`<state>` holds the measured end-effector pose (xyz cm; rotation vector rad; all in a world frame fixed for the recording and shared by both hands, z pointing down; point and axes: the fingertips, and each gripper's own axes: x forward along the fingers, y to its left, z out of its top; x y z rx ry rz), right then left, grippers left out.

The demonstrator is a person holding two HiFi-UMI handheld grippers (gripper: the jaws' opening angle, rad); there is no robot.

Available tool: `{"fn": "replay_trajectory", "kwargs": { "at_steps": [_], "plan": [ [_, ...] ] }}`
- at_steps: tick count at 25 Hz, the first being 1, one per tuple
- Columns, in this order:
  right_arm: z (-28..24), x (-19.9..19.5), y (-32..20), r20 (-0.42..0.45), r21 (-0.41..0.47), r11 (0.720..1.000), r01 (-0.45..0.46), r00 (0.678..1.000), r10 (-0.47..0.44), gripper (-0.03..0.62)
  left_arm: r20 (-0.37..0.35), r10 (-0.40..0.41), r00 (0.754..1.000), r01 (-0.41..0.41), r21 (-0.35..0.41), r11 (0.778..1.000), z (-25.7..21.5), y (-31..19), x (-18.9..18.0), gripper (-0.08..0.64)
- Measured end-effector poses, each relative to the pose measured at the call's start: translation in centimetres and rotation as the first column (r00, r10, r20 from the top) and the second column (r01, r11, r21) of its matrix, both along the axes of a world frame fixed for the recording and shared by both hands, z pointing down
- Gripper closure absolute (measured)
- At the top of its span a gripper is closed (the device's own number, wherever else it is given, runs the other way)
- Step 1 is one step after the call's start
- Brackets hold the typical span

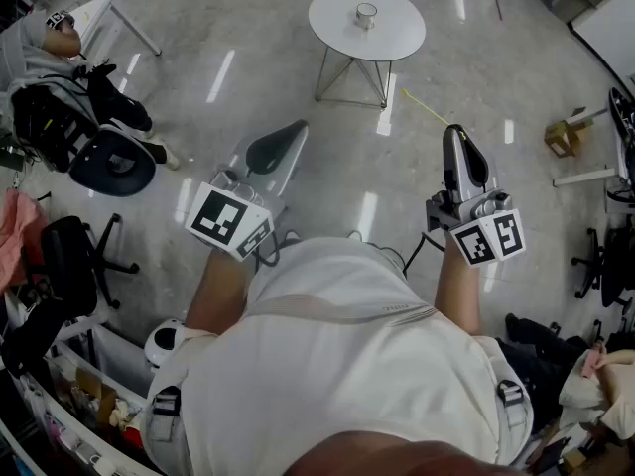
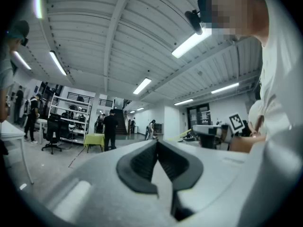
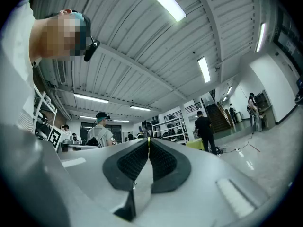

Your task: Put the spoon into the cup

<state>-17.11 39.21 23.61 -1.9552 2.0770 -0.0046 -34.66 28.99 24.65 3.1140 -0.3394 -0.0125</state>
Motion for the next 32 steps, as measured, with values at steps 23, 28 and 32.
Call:
{"fn": "replay_trajectory", "kwargs": {
  "at_steps": [23,28,32],
  "plan": [
    [0.2,2.9,3.1,0.002,0.016,1.0,-0.014,1.0,0.014,0.581,0.026,0.032,0.999,-0.032,-0.008,0.999,0.7,2.8,3.4,0.558],
    [2.1,7.2,5.4,0.023,0.007,1.0,-0.029,0.999,0.028,0.581,0.039,0.047,0.998,-0.046,-0.008,0.999,2.1,4.8,7.6,0.558],
    [5.0,10.7,5.9,0.079,-0.02,1.0,-0.019,0.997,0.02,0.581,0.062,0.046,0.997,-0.045,-0.014,0.999,3.9,6.1,11.1,0.558]
  ]
}}
